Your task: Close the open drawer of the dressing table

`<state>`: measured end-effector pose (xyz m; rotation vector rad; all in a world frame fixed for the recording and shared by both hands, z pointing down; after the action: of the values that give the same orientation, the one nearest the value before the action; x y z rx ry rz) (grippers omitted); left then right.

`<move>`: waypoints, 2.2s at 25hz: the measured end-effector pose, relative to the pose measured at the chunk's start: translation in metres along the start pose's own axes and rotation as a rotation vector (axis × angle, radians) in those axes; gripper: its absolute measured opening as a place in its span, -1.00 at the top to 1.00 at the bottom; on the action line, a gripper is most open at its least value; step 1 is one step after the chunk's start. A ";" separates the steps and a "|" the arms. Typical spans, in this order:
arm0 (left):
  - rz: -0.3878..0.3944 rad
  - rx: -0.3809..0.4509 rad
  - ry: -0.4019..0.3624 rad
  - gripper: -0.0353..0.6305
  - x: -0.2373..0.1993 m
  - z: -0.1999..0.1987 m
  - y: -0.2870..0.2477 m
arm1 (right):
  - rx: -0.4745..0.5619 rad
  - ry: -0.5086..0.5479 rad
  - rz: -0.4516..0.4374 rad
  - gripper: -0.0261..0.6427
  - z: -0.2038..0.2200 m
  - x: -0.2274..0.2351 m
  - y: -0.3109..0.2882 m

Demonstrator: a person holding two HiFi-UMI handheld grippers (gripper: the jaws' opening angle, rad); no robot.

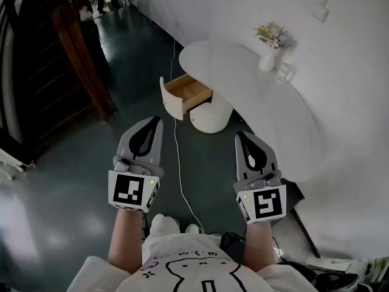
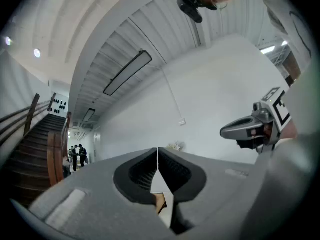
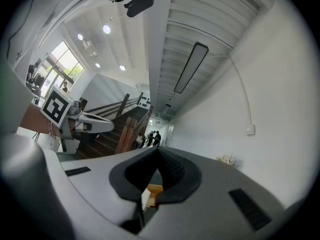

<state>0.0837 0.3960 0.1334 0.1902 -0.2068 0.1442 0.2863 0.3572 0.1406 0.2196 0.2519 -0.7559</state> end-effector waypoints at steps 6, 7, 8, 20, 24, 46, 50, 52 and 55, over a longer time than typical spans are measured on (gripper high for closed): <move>-0.014 -0.012 -0.012 0.84 -0.011 0.006 -0.004 | -0.011 0.004 -0.016 0.93 0.004 0.000 -0.013; -0.017 -0.012 -0.013 0.84 -0.014 0.008 -0.005 | -0.016 0.009 -0.018 0.93 0.005 -0.001 -0.016; -0.018 -0.011 -0.012 0.84 -0.018 0.010 -0.006 | -0.022 0.013 -0.017 0.93 0.007 -0.002 -0.019; -0.012 0.003 0.049 0.84 -0.076 0.046 -0.065 | -0.065 0.028 0.075 0.93 0.022 0.017 -0.074; 0.007 0.007 0.053 0.84 -0.106 0.058 -0.105 | -0.083 0.035 0.111 0.93 0.027 0.029 -0.113; 0.039 -0.052 0.123 0.84 -0.254 0.147 -0.241 | -0.242 0.092 0.160 0.93 0.075 0.024 -0.304; 0.042 -0.071 0.126 0.84 -0.254 0.158 -0.246 | -0.262 0.069 0.161 0.93 0.087 0.027 -0.308; 0.043 -0.075 0.128 0.84 -0.254 0.162 -0.251 | -0.261 0.057 0.163 0.93 0.091 0.032 -0.310; 0.039 -0.080 0.127 0.84 -0.255 0.168 -0.261 | -0.254 0.050 0.157 0.93 0.099 0.041 -0.319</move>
<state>-0.1529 0.0770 0.1950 0.0967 -0.0893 0.1862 0.1064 0.0772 0.1881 0.0168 0.3704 -0.5575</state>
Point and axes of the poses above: the fingertips, and each gripper's own axes: y backward along the fingers, x to its right, z out of its underside, the point moved 4 cm from there along y, backward along the fingers
